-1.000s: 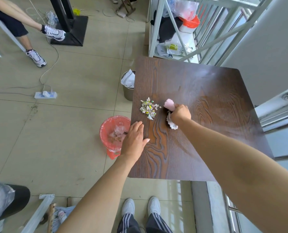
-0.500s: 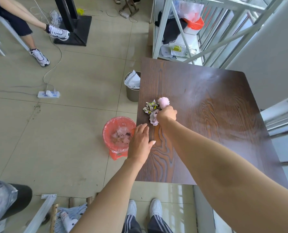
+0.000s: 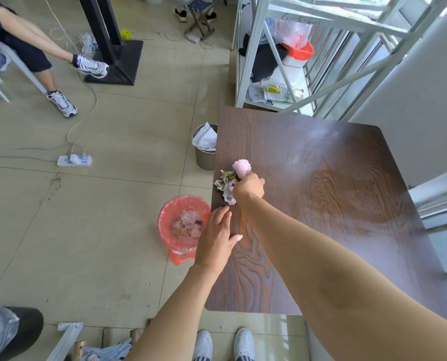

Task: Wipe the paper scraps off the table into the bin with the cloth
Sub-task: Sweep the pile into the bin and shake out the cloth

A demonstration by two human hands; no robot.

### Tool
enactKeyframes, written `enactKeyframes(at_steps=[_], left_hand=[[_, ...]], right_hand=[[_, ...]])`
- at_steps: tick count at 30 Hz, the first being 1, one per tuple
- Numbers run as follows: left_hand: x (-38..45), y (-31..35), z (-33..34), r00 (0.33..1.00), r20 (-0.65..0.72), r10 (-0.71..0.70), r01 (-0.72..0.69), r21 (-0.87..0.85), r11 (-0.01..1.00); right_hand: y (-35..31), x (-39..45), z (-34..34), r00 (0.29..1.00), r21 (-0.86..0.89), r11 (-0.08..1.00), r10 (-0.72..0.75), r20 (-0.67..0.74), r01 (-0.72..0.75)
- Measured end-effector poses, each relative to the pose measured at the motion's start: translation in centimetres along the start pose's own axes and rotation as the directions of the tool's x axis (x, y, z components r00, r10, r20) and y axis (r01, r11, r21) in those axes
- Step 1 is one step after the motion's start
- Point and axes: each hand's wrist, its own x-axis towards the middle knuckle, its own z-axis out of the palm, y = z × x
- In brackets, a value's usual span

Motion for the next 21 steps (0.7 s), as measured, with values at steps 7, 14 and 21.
enactKeyframes(at_steps=[7, 14, 21], left_hand=[[0.4, 0.0, -0.1, 1.0, 0.004, -0.005, 0.005, -0.033, 0.999], [0.5, 0.4, -0.6, 0.999, 0.025, -0.029, 0.031, -0.081, 0.996], [0.7, 0.3, -0.6, 0.999, 0.018, -0.033, 0.034, -0.092, 0.995]], right_hand=[[-1.8, 0.5, 0.9, 0.999, 0.034, 0.998, -0.045, 0.022, 0.045], [-3.0, 0.6, 1.8, 0.994, 0.039, 0.994, -0.102, 0.047, 0.1], [-4.4, 1.0, 3.0, 0.981, 0.042, 0.984, -0.176, 0.076, 0.173]])
